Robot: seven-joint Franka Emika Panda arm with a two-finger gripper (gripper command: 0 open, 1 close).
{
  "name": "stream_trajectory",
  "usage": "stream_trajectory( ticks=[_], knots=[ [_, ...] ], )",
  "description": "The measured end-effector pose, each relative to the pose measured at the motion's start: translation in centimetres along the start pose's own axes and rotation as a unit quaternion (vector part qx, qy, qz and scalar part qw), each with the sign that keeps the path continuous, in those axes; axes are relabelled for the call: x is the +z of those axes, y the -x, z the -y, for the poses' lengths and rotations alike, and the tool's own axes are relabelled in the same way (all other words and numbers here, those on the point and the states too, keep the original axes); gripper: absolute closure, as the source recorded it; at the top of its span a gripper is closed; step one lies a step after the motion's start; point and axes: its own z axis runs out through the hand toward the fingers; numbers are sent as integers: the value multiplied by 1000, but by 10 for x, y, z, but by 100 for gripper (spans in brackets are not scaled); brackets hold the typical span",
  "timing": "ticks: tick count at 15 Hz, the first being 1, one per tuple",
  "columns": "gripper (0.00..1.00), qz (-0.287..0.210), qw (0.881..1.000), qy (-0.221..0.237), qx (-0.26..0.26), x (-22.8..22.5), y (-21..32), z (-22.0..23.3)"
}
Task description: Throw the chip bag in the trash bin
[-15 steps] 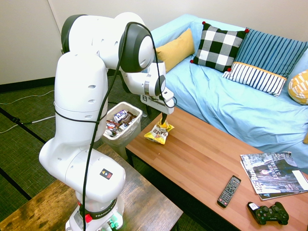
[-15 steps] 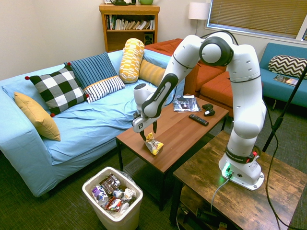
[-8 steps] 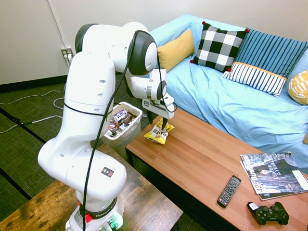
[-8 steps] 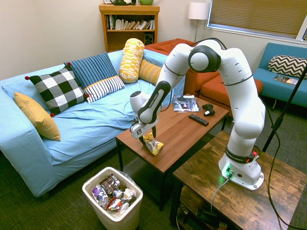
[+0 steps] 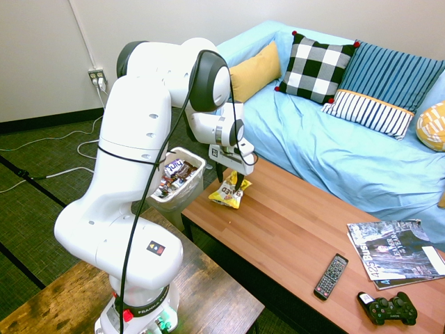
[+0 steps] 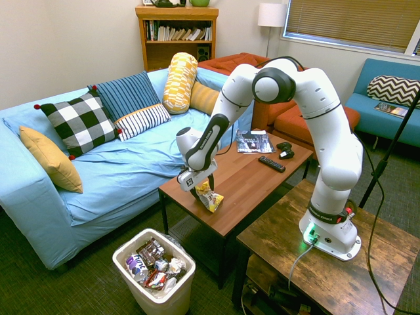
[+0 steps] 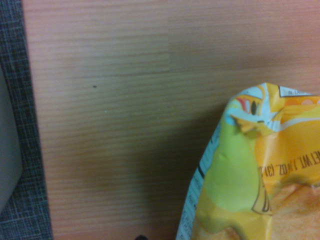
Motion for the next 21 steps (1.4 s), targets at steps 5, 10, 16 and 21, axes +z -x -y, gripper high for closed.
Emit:
stream_trajectory(
  ticks=[5, 10, 16, 21],
  knots=[
    [100, 6, 1000, 5, 4, 1, 0, -2],
    [100, 9, 1000, 5, 5, 1, -6, -4],
    [100, 18, 1000, 3, 7, 2, -14, -9],
    [100, 17, 1000, -2, 7, -2, -18, -13]
  ],
)
